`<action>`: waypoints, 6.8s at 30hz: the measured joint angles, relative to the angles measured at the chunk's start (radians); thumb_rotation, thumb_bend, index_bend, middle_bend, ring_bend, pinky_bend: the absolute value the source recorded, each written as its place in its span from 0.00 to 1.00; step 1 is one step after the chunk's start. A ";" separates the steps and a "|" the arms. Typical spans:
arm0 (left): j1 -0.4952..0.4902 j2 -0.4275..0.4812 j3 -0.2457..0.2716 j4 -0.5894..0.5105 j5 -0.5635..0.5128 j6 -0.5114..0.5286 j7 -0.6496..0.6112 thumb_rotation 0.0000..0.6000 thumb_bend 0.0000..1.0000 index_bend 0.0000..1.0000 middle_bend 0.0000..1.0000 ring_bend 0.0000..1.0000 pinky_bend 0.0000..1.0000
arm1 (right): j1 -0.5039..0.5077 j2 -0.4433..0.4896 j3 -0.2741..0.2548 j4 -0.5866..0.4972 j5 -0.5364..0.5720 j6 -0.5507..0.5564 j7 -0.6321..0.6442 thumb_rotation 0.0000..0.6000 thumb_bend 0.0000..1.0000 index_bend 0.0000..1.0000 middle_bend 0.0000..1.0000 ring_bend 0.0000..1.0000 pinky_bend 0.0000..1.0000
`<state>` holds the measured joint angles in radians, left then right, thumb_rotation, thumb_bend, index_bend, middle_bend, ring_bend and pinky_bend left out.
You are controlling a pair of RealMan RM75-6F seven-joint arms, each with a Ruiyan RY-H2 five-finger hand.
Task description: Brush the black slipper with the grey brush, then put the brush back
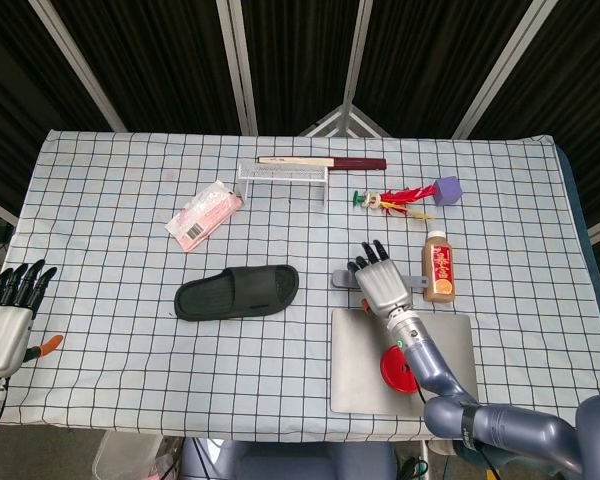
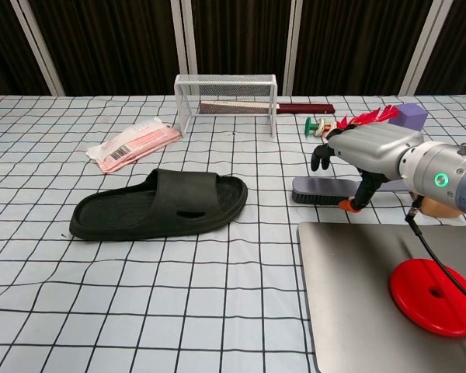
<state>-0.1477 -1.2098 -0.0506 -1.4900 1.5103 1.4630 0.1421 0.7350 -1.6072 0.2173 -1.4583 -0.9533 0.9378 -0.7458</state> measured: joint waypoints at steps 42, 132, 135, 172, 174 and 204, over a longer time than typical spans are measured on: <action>-0.006 0.002 0.012 0.002 0.005 -0.013 -0.010 1.00 0.07 0.00 0.00 0.00 0.01 | 0.040 -0.029 -0.049 0.066 0.021 0.028 0.043 1.00 0.37 0.62 0.52 0.30 0.34; -0.510 -0.216 0.072 0.153 0.093 -0.678 -0.241 1.00 0.69 0.06 0.05 0.00 0.00 | 0.266 -0.227 0.059 -0.110 0.025 0.165 -0.091 1.00 0.75 0.81 0.76 0.59 0.67; -0.516 -0.216 0.076 0.153 0.093 -0.678 -0.240 1.00 0.69 0.06 0.05 0.00 0.00 | 0.273 -0.243 0.059 -0.111 0.022 0.170 -0.095 1.00 0.76 0.81 0.76 0.59 0.67; -0.531 -0.236 0.075 0.143 -0.048 -0.708 -0.013 0.87 0.69 0.00 0.05 0.00 0.00 | 0.247 -0.335 0.024 0.159 -0.065 0.177 -0.030 1.00 0.77 0.81 0.76 0.59 0.67; -0.530 -0.237 0.074 0.144 -0.054 -0.702 -0.008 0.86 0.69 0.00 0.05 0.00 0.00 | 0.243 -0.344 0.023 0.181 -0.064 0.187 -0.043 1.00 0.77 0.81 0.76 0.59 0.67; -0.549 -0.225 0.078 0.102 -0.145 -0.737 0.073 0.79 0.73 0.00 0.01 0.00 0.00 | 0.232 -0.448 0.020 0.230 -0.043 0.243 -0.298 1.00 0.77 0.81 0.76 0.59 0.62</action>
<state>-0.6970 -1.4349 0.0270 -1.3876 1.3656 0.7255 0.2150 0.9669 -2.0555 0.2376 -1.2285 -0.9967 1.1809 -1.0438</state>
